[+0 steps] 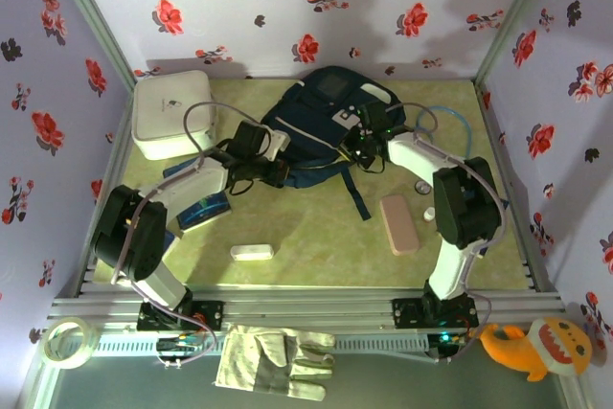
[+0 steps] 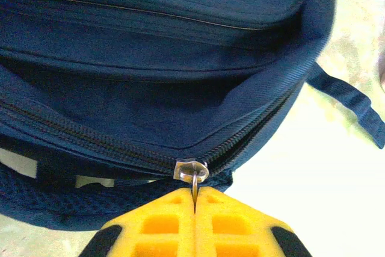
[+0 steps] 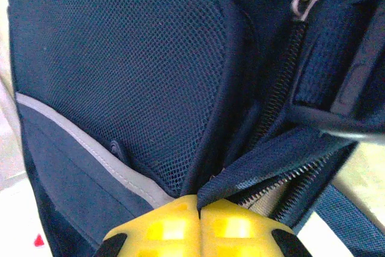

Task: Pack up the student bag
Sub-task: Unzip the student bag at the top-center of the table.

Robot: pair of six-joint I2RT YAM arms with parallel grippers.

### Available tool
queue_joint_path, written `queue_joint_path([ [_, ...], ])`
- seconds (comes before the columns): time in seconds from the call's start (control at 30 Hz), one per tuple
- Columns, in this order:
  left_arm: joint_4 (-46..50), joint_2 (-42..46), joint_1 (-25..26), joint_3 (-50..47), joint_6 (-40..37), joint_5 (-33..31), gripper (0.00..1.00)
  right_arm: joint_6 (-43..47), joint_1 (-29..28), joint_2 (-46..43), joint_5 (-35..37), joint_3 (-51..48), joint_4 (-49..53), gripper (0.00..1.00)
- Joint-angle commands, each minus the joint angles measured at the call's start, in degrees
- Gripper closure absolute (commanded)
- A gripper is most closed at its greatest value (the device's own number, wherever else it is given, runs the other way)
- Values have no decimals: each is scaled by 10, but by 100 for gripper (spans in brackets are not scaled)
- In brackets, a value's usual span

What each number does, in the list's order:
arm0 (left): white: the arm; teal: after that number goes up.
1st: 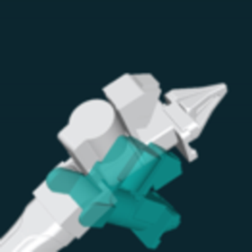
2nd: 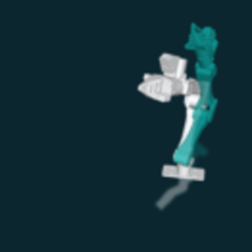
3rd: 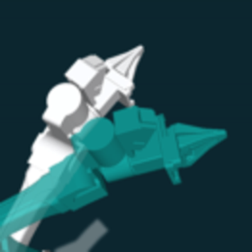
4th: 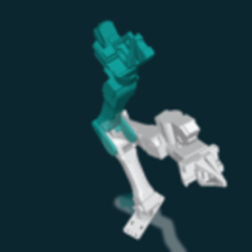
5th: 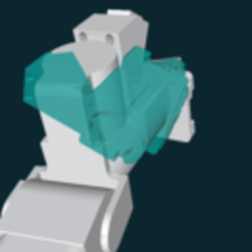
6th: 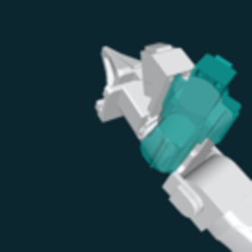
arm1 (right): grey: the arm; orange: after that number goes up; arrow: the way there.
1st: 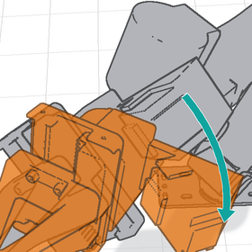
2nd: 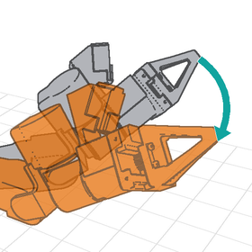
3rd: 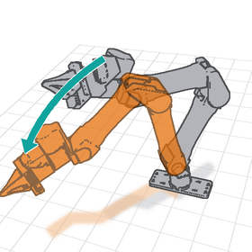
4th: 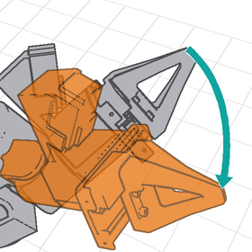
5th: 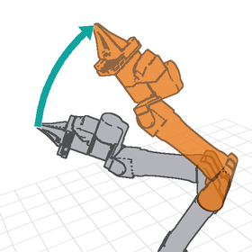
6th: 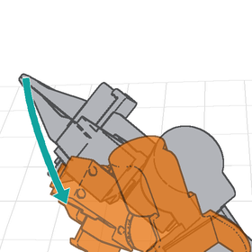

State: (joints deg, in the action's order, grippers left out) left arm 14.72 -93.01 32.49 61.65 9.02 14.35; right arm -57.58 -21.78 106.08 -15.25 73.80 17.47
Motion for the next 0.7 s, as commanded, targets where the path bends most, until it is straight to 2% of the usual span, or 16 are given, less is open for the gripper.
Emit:
queue_joint_path([
  [0.0,23,13,35,13,3,29,100,52,29,41,44,53,-29,100],
  [0.13,8,7,70,17,20,30,100,56,44,27,48,51,-26,100],
  [0.2,3,-2,83,27,26,30,100,54,54,1,51,33,-20,96],
  [0.27,2,-15,93,41,31,30,100,56,62,-35,62,10,-12,88],
  [0.33,0,-32,103,58,38,29,100,60,69,-79,83,-23,5,73],
  [0.47,7,-66,125,95,41,31,100,48,74,-158,121,-80,41,48],
  [0.57,13,-86,135,115,42,33,100,6,73,-197,104,-132,36,38],
  [0.67,15,-98,139,127,44,34,100,-53,70,-214,57,-182,-15,31],
])
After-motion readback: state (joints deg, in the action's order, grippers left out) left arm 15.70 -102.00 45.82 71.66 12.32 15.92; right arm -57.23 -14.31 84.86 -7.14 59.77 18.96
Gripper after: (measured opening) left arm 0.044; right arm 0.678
